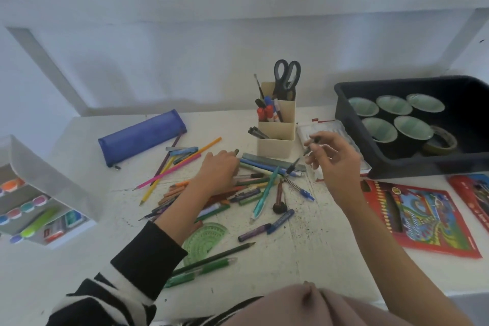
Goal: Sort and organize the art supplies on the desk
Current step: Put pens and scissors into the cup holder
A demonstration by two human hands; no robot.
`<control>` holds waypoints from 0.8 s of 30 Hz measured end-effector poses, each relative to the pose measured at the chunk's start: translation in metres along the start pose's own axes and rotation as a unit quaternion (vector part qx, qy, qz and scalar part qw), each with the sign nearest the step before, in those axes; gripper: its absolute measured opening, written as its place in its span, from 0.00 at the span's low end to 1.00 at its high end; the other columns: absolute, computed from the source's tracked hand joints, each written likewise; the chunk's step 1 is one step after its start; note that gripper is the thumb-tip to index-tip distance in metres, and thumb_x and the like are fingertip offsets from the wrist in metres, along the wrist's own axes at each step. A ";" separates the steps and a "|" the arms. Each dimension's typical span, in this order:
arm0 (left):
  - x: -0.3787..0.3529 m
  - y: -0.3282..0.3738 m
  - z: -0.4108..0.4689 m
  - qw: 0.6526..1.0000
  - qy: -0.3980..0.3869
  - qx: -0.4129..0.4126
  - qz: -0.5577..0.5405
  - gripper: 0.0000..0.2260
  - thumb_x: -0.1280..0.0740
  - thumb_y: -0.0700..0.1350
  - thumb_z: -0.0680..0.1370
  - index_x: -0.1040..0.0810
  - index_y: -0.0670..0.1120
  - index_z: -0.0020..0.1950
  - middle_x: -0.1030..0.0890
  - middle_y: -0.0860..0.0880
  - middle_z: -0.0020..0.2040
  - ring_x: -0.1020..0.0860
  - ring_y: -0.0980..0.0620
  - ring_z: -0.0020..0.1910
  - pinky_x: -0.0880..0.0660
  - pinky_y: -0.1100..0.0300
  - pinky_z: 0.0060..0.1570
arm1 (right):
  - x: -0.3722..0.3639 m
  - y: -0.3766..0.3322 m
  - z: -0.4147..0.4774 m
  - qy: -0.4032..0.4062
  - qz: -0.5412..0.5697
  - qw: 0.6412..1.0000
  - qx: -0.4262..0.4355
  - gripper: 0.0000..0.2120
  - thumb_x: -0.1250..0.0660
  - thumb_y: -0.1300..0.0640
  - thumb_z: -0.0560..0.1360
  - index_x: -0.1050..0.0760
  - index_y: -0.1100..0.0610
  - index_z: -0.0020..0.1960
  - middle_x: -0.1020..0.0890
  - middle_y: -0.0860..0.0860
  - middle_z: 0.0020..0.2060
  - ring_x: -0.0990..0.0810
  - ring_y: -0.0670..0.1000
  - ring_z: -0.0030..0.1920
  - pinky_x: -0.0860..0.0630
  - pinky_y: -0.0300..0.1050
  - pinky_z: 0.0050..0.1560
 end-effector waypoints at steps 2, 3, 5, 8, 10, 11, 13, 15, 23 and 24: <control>0.003 -0.005 -0.004 1.000 -0.016 -0.013 0.003 0.05 0.36 0.45 0.75 0.26 0.47 0.50 0.25 0.48 0.52 0.29 0.47 0.55 0.35 0.51 0.53 | -0.005 -0.002 0.004 -0.004 0.002 1.000 0.001 0.07 0.37 0.67 0.76 0.25 0.59 0.52 0.20 0.48 0.41 0.21 0.47 0.32 0.23 0.36 0.34; 0.006 -0.007 -0.005 1.000 -0.018 -0.018 0.004 0.06 0.36 0.46 0.75 0.26 0.48 0.51 0.25 0.49 0.51 0.28 0.48 0.55 0.36 0.52 0.52 | -0.007 -0.003 0.006 -0.005 0.007 1.000 0.002 0.07 0.37 0.67 0.76 0.25 0.58 0.52 0.20 0.48 0.41 0.21 0.47 0.32 0.23 0.36 0.34; 0.012 -0.012 -0.008 1.000 -0.010 -0.025 0.000 0.06 0.37 0.49 0.76 0.26 0.49 0.50 0.25 0.52 0.45 0.27 0.49 0.52 0.37 0.52 0.54 | -0.010 -0.006 0.009 -0.002 0.017 1.000 0.005 0.09 0.38 0.66 0.77 0.25 0.55 0.51 0.20 0.47 0.41 0.21 0.47 0.32 0.22 0.38 0.33; 0.028 -0.024 -0.012 0.998 0.011 -0.016 -0.058 0.06 0.36 0.52 0.76 0.23 0.52 0.49 0.23 0.56 0.42 0.24 0.52 0.49 0.34 0.53 0.58 | -0.014 -0.009 0.017 -0.005 0.021 1.000 0.012 0.10 0.38 0.66 0.77 0.26 0.53 0.52 0.20 0.49 0.42 0.21 0.47 0.33 0.22 0.39 0.35; 0.041 -0.034 -0.015 0.988 0.032 -0.026 -0.150 0.05 0.32 0.49 0.75 0.18 0.51 0.47 0.18 0.55 0.44 0.21 0.55 0.47 0.27 0.52 0.56 | -0.016 -0.013 0.023 -0.010 0.016 1.000 0.024 0.10 0.39 0.66 0.77 0.26 0.53 0.51 0.20 0.50 0.42 0.20 0.46 0.34 0.21 0.39 0.37; 0.049 -0.039 -0.017 0.976 0.045 -0.034 -0.212 0.04 0.31 0.46 0.74 0.16 0.49 0.46 0.17 0.55 0.43 0.20 0.57 0.45 0.24 0.52 0.53 | -0.016 -0.016 0.027 -0.011 0.008 0.999 0.032 0.10 0.38 0.66 0.77 0.26 0.52 0.51 0.20 0.48 0.42 0.20 0.46 0.35 0.21 0.38 0.38; 0.066 -0.045 -0.022 0.943 0.070 -0.049 -0.322 0.03 0.29 0.42 0.74 0.15 0.46 0.46 0.16 0.54 0.41 0.19 0.60 0.43 0.21 0.59 0.49 | -0.017 -0.019 0.035 -0.011 -0.015 0.999 0.048 0.09 0.39 0.66 0.77 0.26 0.54 0.51 0.20 0.46 0.42 0.19 0.45 0.37 0.22 0.35 0.40; 0.085 -0.045 -0.023 0.917 0.111 -0.065 -0.378 0.04 0.28 0.42 0.73 0.15 0.46 0.47 0.16 0.54 0.42 0.19 0.61 0.42 0.23 0.66 0.46 | -0.019 -0.020 0.044 -0.010 -0.047 0.997 0.067 0.08 0.39 0.65 0.78 0.26 0.54 0.52 0.20 0.46 0.42 0.19 0.44 0.37 0.22 0.34 0.40; 0.101 -0.004 0.045 0.947 0.157 -0.098 -0.264 0.06 0.28 0.44 0.74 0.17 0.45 0.49 0.17 0.51 0.45 0.21 0.57 0.43 0.23 0.57 0.50 | -0.054 0.001 0.074 -0.115 -0.282 0.942 0.140 0.07 0.36 0.65 0.76 0.23 0.61 0.53 0.19 0.53 0.42 0.26 0.43 0.36 0.25 0.36 0.43; 0.094 0.002 0.053 0.959 0.136 -0.090 -0.234 0.08 0.29 0.45 0.74 0.18 0.45 0.51 0.18 0.50 0.47 0.21 0.54 0.45 0.23 0.54 0.51 | -0.058 0.006 0.076 -0.132 -0.297 0.938 0.119 0.07 0.36 0.65 0.76 0.23 0.61 0.53 0.19 0.55 0.43 0.26 0.46 0.38 0.25 0.40 0.44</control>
Point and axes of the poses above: each hand's wrist, its own z-axis towards the middle knuckle, its own x-axis out of the back of the hand, y = z × x, the point moved 4 cm from there along z, towards the middle knuckle
